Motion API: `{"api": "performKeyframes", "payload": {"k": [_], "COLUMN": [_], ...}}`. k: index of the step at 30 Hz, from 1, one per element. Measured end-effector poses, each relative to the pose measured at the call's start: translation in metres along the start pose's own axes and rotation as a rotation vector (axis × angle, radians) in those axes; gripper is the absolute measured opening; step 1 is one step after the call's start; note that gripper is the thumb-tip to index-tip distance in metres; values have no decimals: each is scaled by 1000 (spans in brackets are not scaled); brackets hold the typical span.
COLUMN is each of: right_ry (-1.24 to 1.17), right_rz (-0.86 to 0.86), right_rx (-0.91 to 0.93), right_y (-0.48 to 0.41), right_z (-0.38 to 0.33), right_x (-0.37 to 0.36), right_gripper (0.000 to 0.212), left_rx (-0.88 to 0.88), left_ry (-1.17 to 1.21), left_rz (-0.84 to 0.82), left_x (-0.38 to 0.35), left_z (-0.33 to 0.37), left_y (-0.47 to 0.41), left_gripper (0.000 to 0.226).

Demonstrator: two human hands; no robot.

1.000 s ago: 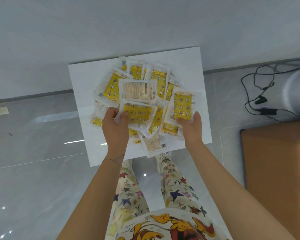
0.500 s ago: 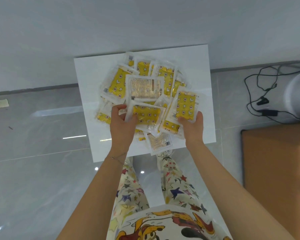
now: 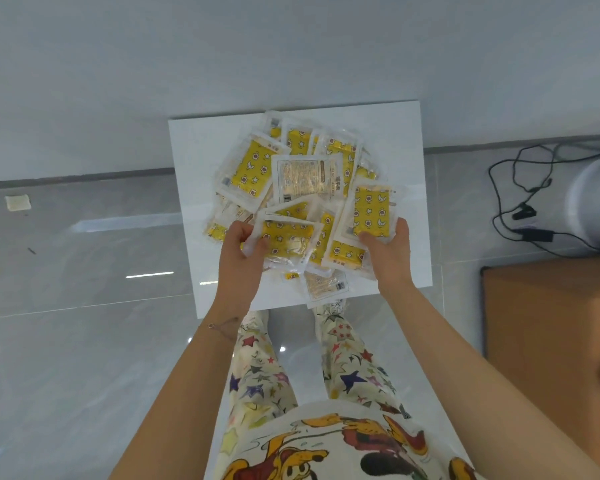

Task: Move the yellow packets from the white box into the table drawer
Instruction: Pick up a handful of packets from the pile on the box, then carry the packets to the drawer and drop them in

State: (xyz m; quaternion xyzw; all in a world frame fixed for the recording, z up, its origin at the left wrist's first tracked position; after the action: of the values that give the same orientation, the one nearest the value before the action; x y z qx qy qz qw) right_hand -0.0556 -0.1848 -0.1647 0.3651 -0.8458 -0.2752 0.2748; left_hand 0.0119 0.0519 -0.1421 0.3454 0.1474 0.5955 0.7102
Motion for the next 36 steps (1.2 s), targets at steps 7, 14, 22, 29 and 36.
{"api": "performKeyframes", "payload": {"k": [7, 14, 22, 29, 36], "right_ry": [20, -31, -10, 88, 289], "right_rz": [-54, -168, -308, -408, -619], "right_rx": [61, 154, 261, 356, 471], "right_y": [36, 106, 187, 236, 293], "right_z": [-36, -110, -185, -219, -234], "right_x": [7, 22, 22, 12, -53], "right_gripper": [39, 42, 38, 42, 43], "left_rx": [-14, -98, -83, -99, -154], "left_ry": [105, 210, 413, 535, 689], "left_rz": [75, 200, 342, 433, 651], "left_x": [36, 76, 110, 127, 182], "left_z": [22, 85, 134, 131, 106], "left_y": [33, 104, 196, 257, 301], "left_gripper": [11, 26, 34, 35, 31]}}
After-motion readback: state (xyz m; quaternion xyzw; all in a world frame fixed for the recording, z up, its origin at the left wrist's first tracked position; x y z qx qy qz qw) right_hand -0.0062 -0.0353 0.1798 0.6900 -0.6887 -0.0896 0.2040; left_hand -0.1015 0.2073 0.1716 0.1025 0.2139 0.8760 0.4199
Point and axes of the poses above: each hand's wrist, its own y-axis away from the middle knuckle, its own x-axis out of the back of the hand, z = x × y, the point moved 5 cm from there along -y, towards the middle knuckle, and after that the axes turned 5 degrees about -y, right-handed, at the moved point
